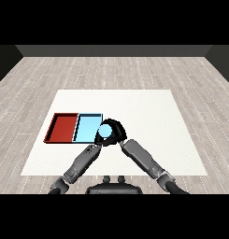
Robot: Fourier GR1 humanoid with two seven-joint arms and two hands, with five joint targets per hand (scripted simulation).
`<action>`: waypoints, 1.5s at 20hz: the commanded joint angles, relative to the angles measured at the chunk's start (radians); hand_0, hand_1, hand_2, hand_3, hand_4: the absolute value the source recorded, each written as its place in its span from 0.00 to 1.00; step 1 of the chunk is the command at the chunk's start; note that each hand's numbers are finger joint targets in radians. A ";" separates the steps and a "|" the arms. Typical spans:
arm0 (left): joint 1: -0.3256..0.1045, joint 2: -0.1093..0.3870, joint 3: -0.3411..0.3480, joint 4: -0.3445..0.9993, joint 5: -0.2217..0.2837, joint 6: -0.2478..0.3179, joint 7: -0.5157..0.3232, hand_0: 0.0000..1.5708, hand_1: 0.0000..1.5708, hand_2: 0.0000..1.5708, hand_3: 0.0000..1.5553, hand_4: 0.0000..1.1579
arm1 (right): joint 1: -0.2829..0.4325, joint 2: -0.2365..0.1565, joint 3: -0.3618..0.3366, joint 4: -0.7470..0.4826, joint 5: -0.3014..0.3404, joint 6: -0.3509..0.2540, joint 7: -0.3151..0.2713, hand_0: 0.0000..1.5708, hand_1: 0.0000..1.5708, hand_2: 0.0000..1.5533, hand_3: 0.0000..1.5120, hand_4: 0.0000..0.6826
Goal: Pick the blue can and put it in the blue box
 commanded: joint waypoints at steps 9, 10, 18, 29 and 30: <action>0.003 -0.002 0.041 -0.015 -0.014 -0.033 0.026 1.00 1.00 0.98 0.95 0.98 | 0.038 0.019 -0.070 -0.005 0.019 0.078 0.016 0.00 0.00 0.00 0.00 0.00; -0.025 -0.011 0.033 -0.060 -0.021 0.006 0.086 1.00 1.00 0.98 0.95 0.98 | 0.051 0.019 -0.030 -0.088 0.037 0.010 0.068 0.00 0.00 0.00 0.00 0.00; -0.031 -0.016 0.037 0.053 -0.037 -0.017 0.016 1.00 1.00 1.00 0.97 0.98 | 0.055 -0.003 -0.177 -0.094 0.038 0.130 0.110 0.00 0.00 0.00 0.00 0.00; -0.061 0.007 0.116 0.140 -0.064 -0.025 -0.029 1.00 1.00 1.00 0.96 0.97 | 0.337 -0.110 -0.241 -0.474 0.041 0.157 0.153 0.00 0.00 0.00 0.00 0.00; -0.066 -0.016 0.111 0.178 -0.083 -0.024 -0.056 1.00 1.00 1.00 0.96 0.97 | 0.361 -0.100 -0.247 -0.497 0.047 0.137 0.148 0.00 0.00 0.00 0.00 0.00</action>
